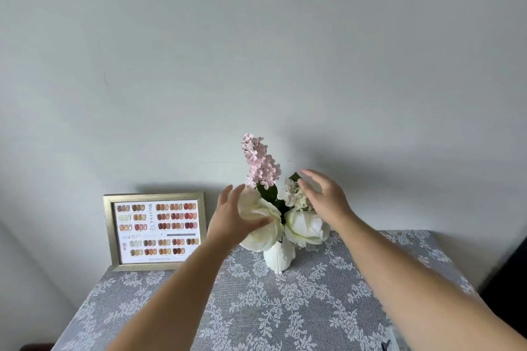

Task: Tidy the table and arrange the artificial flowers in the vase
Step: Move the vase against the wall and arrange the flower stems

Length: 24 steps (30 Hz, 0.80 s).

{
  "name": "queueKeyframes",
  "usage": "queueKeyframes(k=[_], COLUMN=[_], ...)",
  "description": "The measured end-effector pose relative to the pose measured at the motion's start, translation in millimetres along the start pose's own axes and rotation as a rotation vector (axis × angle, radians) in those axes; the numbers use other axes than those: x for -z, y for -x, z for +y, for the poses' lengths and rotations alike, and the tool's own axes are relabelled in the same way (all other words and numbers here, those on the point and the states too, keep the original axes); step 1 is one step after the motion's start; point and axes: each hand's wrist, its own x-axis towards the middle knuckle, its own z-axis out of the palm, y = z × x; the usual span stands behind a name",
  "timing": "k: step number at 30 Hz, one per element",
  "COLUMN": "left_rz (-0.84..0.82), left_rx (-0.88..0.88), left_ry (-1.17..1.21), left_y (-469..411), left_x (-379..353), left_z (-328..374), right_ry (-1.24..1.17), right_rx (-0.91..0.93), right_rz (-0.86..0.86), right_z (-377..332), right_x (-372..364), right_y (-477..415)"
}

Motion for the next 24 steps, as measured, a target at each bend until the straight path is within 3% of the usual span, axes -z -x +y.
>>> queueKeyframes(k=[3,6,10,14,24], left_rz=[0.005,-0.105,-0.19,-0.152,-0.138], left_rx=[0.009,0.015,-0.004,-0.014,-0.011], left_ry=[0.09,0.191,0.287,0.313,0.31], left_y=[4.5,10.0,13.4,13.3,18.7], left_x=[4.3,3.4,-1.0,-4.9,-9.3], left_z=[-8.3,-17.1,-15.3,-8.0,1.9], right_ry=[-0.121,-0.145,-0.127,0.062,0.112], right_rx=[-0.116,-0.183,-0.114,0.007,-0.017], right_rz=[0.089,0.04,-0.075,-0.043,-0.018], right_z=[15.6,28.0,22.4,13.2,15.0], right_x=[4.0,-1.5,-20.1,-33.3,-31.7], right_y=[9.9,21.8,30.1,31.0,34.8])
